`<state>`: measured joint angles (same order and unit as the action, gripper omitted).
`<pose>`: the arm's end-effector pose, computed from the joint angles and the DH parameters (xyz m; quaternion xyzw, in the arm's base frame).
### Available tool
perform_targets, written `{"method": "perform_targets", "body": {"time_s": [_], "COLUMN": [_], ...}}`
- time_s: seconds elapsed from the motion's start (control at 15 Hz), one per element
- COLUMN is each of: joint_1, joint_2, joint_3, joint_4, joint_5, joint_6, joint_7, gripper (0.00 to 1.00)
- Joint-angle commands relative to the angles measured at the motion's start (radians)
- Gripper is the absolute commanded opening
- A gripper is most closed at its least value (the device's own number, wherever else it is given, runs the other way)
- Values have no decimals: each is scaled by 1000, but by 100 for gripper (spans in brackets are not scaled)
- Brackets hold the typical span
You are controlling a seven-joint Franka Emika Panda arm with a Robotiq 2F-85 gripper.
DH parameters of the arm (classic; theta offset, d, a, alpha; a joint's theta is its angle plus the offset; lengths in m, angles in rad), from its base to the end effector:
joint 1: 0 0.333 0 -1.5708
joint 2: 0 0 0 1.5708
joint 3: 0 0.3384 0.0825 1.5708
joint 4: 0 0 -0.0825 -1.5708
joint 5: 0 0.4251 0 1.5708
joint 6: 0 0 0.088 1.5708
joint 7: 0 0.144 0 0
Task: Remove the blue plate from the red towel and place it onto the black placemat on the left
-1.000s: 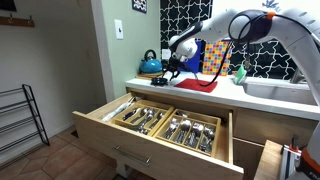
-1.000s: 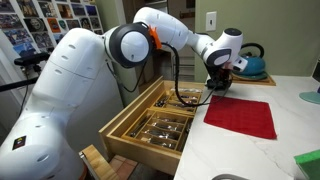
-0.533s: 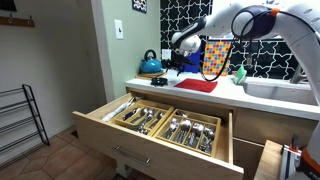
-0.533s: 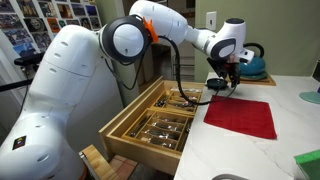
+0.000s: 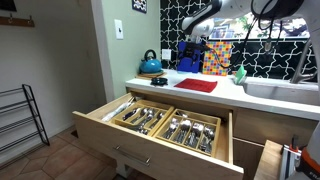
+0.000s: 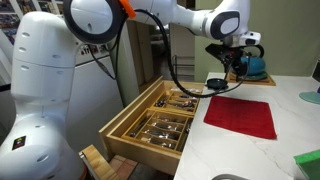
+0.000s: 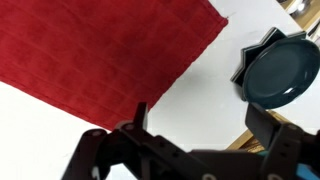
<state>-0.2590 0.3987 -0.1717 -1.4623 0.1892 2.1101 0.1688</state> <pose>0.7030 -0.2867 0.4565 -0.9379 0.3182 -0.1331 0.0375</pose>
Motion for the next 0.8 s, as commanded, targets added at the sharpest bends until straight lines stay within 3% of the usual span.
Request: {"method": "perform_targets", "body": {"time_s": [0.0, 0.4, 0.47, 0.73], "joint_1": [26, 19, 19, 20], "joint_2": [-164, -348, -259, -323], "joint_3": [-22, -23, -21, -26], "joint_4": [-189, -425, -299, -381], "joint_5": [-88, -201, -158, -178], "joint_6": [-1, 25, -6, -1], "joint_7": [-28, -212, -155, -200], "gripper": [100, 100, 100, 100]}}
